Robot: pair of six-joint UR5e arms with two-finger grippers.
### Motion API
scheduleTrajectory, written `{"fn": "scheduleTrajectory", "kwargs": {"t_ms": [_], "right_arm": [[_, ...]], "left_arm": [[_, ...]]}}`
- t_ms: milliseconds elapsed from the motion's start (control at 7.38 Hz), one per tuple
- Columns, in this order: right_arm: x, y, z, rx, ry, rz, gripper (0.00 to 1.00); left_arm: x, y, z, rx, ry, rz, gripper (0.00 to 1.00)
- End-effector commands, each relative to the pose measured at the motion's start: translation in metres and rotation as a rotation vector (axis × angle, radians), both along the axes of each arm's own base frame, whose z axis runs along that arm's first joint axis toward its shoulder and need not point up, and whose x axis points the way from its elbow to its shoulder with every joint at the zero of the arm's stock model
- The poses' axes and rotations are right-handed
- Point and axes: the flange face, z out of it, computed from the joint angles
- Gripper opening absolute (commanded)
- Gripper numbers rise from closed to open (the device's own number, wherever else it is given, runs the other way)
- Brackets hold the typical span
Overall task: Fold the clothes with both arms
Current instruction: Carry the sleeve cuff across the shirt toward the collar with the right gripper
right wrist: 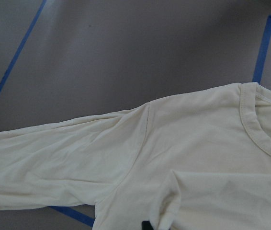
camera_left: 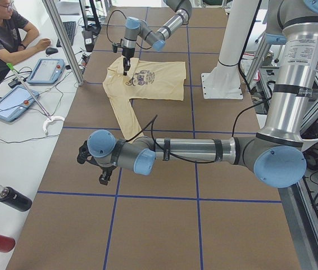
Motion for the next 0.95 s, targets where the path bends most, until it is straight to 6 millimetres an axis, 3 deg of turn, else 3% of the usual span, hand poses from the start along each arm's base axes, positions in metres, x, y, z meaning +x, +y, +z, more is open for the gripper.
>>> {"fn": "scheduleTrajectory", "kwargs": {"t_ms": [0, 136, 271, 678, 814], "right_arm": [[-0.006, -0.005, 0.0, 0.018, 0.006, 0.04, 0.62], [-0.014, -0.015, -0.017, -0.014, -0.008, 0.093, 0.98], [-0.017, -0.018, -0.028, -0.077, -0.036, 0.133, 0.99], [-0.014, -0.019, -0.02, -0.173, -0.055, 0.197, 0.99], [-0.005, -0.012, -0.018, -0.207, -0.017, 0.2, 0.99]], "left_arm": [[0.0, -0.01, 0.001, -0.006, 0.001, 0.0, 0.99], [0.0, -0.01, 0.001, -0.005, 0.001, 0.0, 0.99], [0.0, -0.01, 0.001, -0.005, 0.001, 0.0, 0.99], [0.001, -0.016, -0.01, 0.022, 0.002, 0.001, 0.99], [0.002, -0.017, -0.014, 0.07, 0.0, 0.0, 0.99]]}}
